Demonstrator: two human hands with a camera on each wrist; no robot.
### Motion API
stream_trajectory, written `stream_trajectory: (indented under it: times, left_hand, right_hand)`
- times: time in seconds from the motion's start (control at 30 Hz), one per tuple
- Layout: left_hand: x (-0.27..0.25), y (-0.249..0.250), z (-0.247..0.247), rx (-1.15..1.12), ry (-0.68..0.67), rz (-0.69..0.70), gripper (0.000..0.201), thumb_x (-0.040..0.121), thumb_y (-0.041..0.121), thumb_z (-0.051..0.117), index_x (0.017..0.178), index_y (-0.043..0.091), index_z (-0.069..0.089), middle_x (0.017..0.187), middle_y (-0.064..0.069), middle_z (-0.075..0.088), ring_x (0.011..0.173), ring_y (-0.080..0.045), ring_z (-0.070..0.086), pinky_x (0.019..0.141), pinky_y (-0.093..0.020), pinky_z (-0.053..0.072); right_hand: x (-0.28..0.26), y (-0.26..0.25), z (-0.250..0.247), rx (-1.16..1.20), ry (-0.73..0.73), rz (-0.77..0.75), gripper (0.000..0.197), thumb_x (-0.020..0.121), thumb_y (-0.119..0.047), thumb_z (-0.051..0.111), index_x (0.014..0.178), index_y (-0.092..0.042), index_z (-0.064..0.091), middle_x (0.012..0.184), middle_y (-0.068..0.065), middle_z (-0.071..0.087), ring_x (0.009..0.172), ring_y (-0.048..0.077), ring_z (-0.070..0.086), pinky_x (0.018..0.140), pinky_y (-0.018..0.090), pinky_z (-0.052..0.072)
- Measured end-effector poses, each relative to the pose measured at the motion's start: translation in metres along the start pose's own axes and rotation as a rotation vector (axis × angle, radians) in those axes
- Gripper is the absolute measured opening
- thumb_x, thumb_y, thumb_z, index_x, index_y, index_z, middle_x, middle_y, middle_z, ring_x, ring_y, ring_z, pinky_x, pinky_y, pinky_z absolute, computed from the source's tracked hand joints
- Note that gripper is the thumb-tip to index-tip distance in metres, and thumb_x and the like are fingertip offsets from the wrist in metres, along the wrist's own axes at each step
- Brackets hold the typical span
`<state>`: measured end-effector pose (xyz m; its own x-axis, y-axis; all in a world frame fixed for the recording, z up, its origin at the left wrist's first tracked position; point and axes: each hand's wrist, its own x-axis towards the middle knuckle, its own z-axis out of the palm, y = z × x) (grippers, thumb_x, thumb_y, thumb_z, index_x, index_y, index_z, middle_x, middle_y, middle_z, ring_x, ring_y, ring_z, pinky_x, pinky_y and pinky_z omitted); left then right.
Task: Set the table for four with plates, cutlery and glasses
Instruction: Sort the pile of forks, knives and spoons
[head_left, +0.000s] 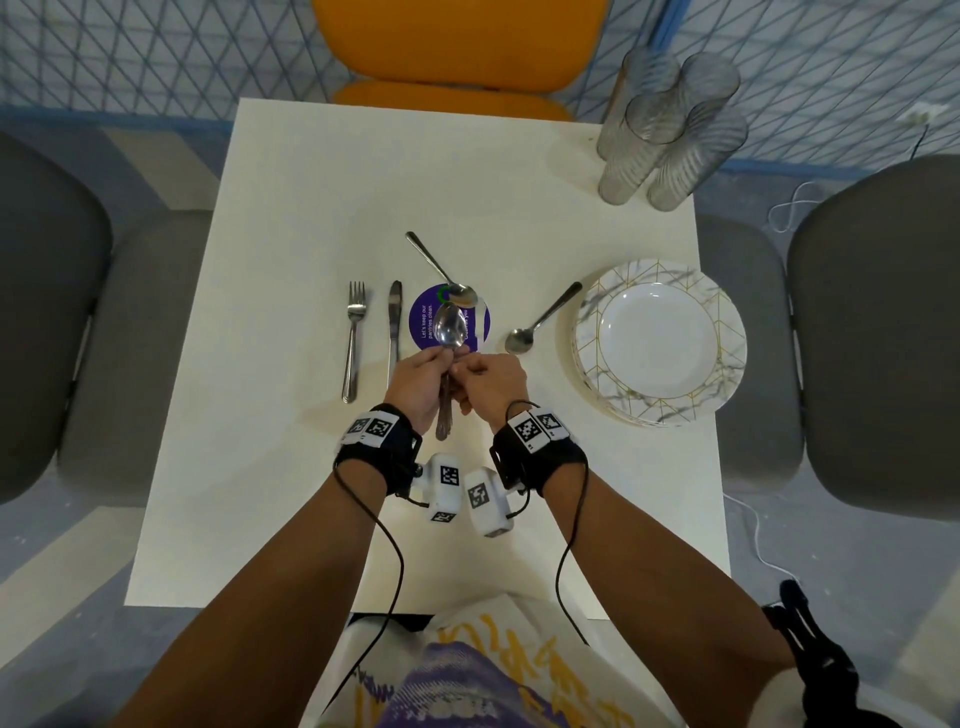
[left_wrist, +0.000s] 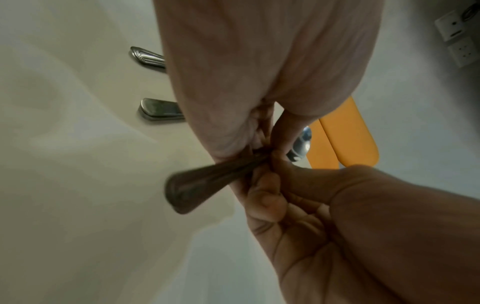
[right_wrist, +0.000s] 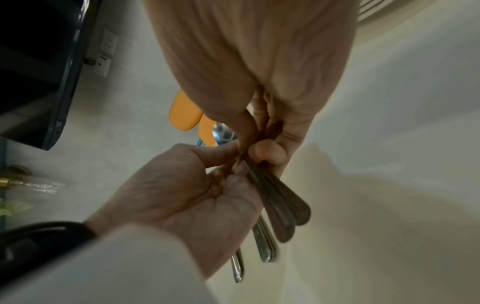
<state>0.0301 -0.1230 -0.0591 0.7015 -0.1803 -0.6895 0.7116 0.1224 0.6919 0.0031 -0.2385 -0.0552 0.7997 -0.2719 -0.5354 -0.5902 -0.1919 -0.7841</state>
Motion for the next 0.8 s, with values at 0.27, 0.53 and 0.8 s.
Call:
stream_trajectory:
  times: [0.27, 0.53, 0.8]
  left_hand:
    - [0.008, 0.005, -0.003, 0.186, 0.093, 0.051, 0.030, 0.111, 0.020, 0.043, 0.105, 0.004, 0.068, 0.095, -0.018, 0.078, 0.084, -0.031, 0.077, 0.072, -0.044, 0.064]
    - [0.016, 0.017, -0.006, 0.126, 0.206, -0.007, 0.030, 0.108, 0.010, 0.040, 0.094, 0.008, 0.067, 0.064, -0.002, 0.056, 0.042, -0.010, 0.044, 0.040, -0.018, 0.032]
    - [0.021, 0.025, -0.002, 0.021, 0.154, -0.054, 0.026, 0.106, 0.006, 0.039, 0.104, 0.003, 0.065, 0.069, -0.009, 0.061, 0.046, -0.015, 0.048, 0.044, -0.024, 0.031]
  right_hand:
    - [0.007, -0.009, -0.018, -0.121, 0.006, -0.074, 0.007, 0.091, -0.022, 0.071, 0.087, -0.018, 0.074, 0.085, 0.002, 0.076, 0.071, 0.014, 0.070, 0.069, 0.029, 0.060]
    - [0.070, -0.024, -0.091, -0.621, 0.115, -0.254, 0.018, 0.090, -0.005, 0.061, 0.097, -0.016, 0.074, 0.097, 0.001, 0.072, 0.096, 0.019, 0.064, 0.087, 0.034, 0.056]
    - [0.112, -0.022, -0.098, -1.429, -0.052, -0.473, 0.019, 0.088, -0.016, 0.067, 0.102, -0.030, 0.069, 0.110, -0.001, 0.062, 0.108, 0.026, 0.048, 0.093, 0.038, 0.037]
